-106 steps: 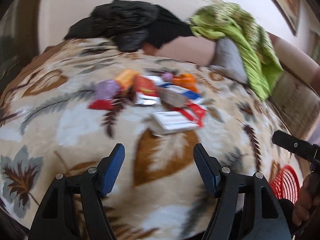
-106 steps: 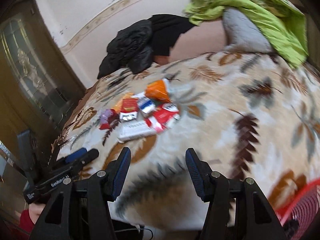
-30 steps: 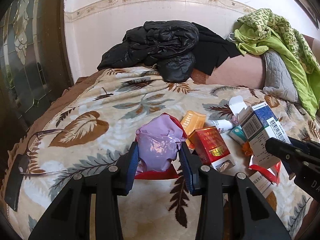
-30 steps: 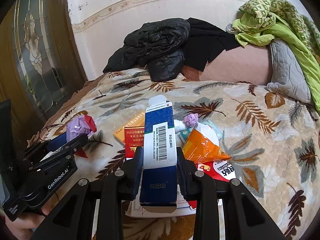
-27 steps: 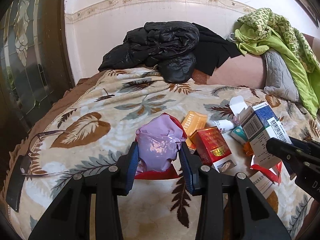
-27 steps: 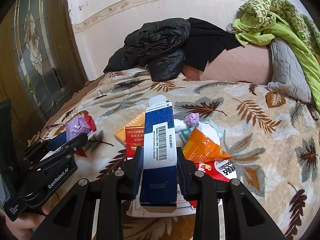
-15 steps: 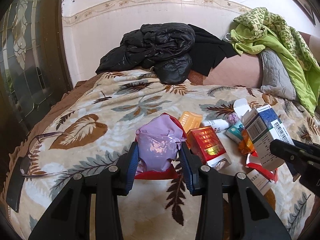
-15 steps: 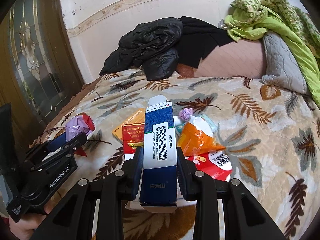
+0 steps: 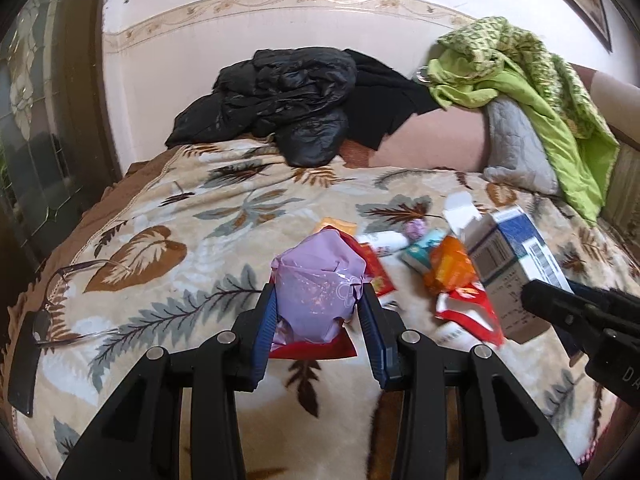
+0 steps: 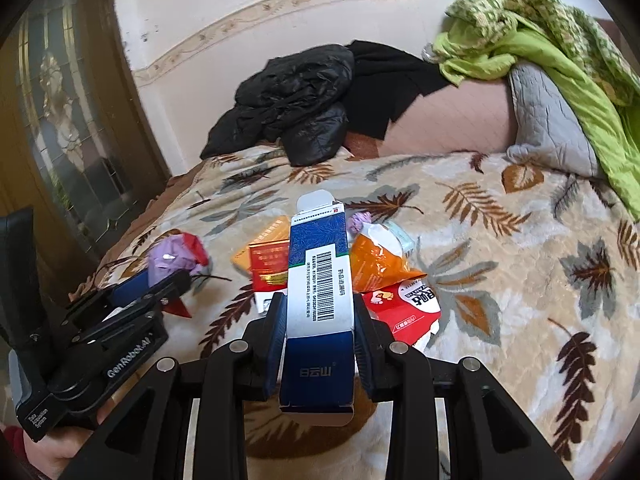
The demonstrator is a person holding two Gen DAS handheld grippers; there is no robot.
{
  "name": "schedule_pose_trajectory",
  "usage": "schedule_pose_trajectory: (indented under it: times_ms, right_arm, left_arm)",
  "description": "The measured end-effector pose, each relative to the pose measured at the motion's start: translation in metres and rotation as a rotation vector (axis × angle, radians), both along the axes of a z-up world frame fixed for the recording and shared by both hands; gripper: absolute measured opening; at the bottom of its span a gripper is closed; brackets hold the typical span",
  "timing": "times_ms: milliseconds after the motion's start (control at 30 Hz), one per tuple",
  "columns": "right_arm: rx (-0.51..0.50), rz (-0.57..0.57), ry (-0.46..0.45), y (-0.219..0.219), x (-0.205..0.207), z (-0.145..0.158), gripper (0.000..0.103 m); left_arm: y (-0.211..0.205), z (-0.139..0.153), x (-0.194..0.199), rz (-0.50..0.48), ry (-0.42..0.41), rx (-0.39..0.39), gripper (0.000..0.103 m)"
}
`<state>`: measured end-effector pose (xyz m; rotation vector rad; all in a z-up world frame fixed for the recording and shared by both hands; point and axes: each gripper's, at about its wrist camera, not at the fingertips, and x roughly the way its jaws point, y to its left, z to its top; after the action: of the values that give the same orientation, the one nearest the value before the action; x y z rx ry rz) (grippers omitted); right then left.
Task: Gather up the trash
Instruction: 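Lift the purple wrapper and blue-and-white box off the bed with both tools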
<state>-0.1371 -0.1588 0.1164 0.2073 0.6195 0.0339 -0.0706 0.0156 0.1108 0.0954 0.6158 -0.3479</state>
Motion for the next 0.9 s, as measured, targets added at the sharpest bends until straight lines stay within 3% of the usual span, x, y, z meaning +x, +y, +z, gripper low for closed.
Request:
schedule_pose_trajectory:
  times_ms: [200, 500, 900]
  right_arm:
    - [0.039, -0.016, -0.018, -0.010, -0.027, 0.020, 0.034]
    - [0.079, -0.047, -0.033, -0.024, -0.082, 0.035, 0.034]
    - [0.088, -0.074, -0.102, -0.029, -0.182, 0.060, 0.034]
  left_arm:
    - [-0.004, 0.020, -0.026, -0.040, 0.003, -0.024, 0.039]
    - [-0.010, 0.049, -0.089, -0.090, -0.019, 0.001, 0.039]
    - [-0.001, 0.080, -0.167, -0.130, -0.035, -0.021, 0.039]
